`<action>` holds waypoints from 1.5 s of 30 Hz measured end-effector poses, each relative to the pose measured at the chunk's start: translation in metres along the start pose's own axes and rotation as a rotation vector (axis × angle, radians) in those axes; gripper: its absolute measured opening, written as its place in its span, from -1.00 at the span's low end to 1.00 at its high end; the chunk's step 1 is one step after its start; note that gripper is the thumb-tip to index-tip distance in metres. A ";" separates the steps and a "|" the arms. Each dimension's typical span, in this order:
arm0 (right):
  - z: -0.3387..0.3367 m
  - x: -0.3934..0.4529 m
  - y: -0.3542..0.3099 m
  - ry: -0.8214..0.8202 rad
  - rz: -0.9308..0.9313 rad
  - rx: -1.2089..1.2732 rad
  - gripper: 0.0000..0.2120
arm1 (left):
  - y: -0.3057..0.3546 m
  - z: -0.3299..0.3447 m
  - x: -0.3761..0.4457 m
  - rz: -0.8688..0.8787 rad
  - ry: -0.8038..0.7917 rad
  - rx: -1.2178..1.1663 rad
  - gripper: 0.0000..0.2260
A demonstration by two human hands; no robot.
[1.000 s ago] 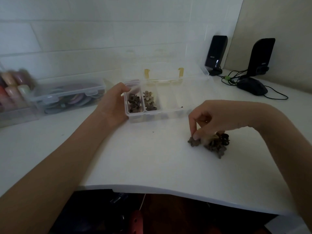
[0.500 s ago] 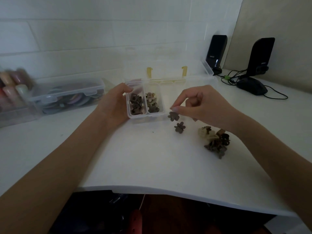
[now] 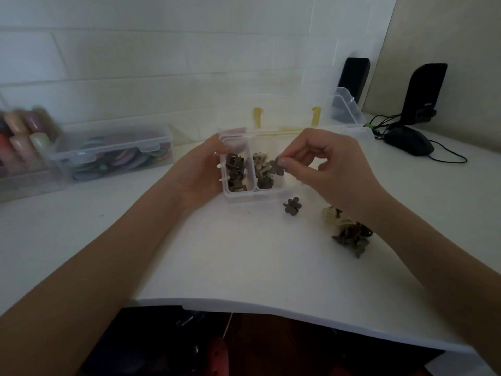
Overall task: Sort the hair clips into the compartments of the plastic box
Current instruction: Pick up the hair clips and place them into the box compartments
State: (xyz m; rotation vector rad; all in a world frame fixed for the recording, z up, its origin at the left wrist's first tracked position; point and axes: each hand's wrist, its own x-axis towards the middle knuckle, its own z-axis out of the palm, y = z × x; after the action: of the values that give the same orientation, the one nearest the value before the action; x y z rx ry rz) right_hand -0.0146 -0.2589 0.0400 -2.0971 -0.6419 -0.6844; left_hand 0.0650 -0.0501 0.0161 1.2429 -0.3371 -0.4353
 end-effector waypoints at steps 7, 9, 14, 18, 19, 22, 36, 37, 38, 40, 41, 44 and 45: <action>0.011 0.001 0.003 -0.185 0.039 -0.334 -0.94 | -0.003 0.002 0.000 0.004 0.012 0.014 -0.16; 0.008 0.002 0.000 -0.209 0.081 -0.380 -0.92 | -0.003 0.001 0.001 0.008 0.008 0.014 -0.15; 0.004 0.001 -0.004 -0.242 0.054 -0.405 -0.71 | -0.002 0.001 0.000 0.020 -0.005 -0.018 -0.11; 0.002 -0.001 -0.003 -0.137 -0.033 -0.240 -0.71 | -0.003 -0.002 0.001 0.015 0.036 -0.101 -0.14; -0.001 -0.001 -0.004 -0.086 -0.058 -0.200 -0.72 | -0.003 -0.006 0.002 0.014 0.064 -0.157 -0.16; -0.010 -0.001 -0.010 -0.029 -0.088 -0.166 -0.82 | -0.003 -0.013 0.003 -0.005 0.137 -0.278 -0.17; -0.014 -0.003 -0.005 -0.494 -0.012 -0.717 -0.74 | 0.003 -0.008 -0.003 -0.021 0.177 -0.278 -0.41; -0.014 -0.003 -0.004 -0.499 -0.007 -0.718 -0.75 | 0.003 -0.008 -0.002 -0.021 0.161 -0.281 -0.47; -0.013 -0.003 -0.004 -0.501 -0.004 -0.716 -0.77 | 0.002 -0.008 -0.002 -0.018 0.145 -0.282 -0.56; -0.011 -0.002 -0.002 -0.491 0.002 -0.679 -0.82 | 0.001 -0.008 -0.001 -0.008 0.114 -0.290 -0.67; -0.010 -0.002 -0.001 -0.475 0.008 -0.625 -0.84 | 0.000 -0.009 0.000 -0.005 0.101 -0.290 -0.67; -0.007 -0.002 -0.001 -0.366 0.030 -0.319 -0.91 | 0.001 -0.012 0.002 -0.021 0.076 -0.253 -0.56; -0.006 -0.001 -0.003 -0.305 0.037 -0.201 -0.92 | 0.002 -0.012 0.003 -0.021 0.073 -0.218 -0.52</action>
State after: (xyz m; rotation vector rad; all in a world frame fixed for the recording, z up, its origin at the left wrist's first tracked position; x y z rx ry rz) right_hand -0.0189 -0.2625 0.0441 -2.4210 -0.7216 -0.4251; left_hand 0.0737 -0.0407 0.0141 1.0477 -0.2084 -0.4317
